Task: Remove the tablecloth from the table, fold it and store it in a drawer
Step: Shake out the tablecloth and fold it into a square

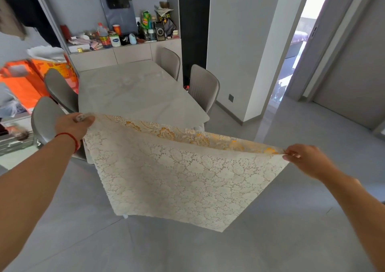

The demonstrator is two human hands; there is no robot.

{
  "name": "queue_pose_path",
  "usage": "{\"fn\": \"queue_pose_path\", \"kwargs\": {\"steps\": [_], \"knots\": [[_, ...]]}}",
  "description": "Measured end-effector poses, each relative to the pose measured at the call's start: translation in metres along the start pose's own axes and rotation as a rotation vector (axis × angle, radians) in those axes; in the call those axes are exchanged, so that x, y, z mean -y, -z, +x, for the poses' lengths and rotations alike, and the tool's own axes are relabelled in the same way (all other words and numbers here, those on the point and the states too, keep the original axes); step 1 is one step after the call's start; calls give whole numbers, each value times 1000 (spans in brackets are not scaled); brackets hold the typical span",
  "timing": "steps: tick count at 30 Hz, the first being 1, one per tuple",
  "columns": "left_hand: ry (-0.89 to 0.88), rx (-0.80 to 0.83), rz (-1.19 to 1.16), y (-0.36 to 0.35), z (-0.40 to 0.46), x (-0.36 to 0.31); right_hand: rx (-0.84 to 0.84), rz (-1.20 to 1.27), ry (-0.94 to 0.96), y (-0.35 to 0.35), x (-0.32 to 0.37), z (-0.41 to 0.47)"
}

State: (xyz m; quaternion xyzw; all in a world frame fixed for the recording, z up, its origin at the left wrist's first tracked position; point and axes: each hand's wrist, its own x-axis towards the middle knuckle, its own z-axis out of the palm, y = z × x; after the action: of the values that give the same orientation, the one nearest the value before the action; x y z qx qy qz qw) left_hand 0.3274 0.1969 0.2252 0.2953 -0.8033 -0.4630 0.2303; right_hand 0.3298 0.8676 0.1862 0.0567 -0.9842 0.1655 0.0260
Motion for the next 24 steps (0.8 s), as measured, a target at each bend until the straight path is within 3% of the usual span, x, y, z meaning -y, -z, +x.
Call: {"fn": "queue_pose_path", "kwargs": {"steps": [3,7,17,21,24], "knots": [[82,14,-99,3,-1,-3,-178,106,-141,4,-12,6],[68,44,-181,-5,-3,-4,-339,254,-257,24,-15,20],[32,74,-223,-27,-3,4,-561,480,-292,35,-2,27],[-31,-26,-164,-34,-13,-3,-628,436,-326,26,-1,26],[-111,-198,-43,-38,-25,-16,-691,513,-363,22,7,26]]}}
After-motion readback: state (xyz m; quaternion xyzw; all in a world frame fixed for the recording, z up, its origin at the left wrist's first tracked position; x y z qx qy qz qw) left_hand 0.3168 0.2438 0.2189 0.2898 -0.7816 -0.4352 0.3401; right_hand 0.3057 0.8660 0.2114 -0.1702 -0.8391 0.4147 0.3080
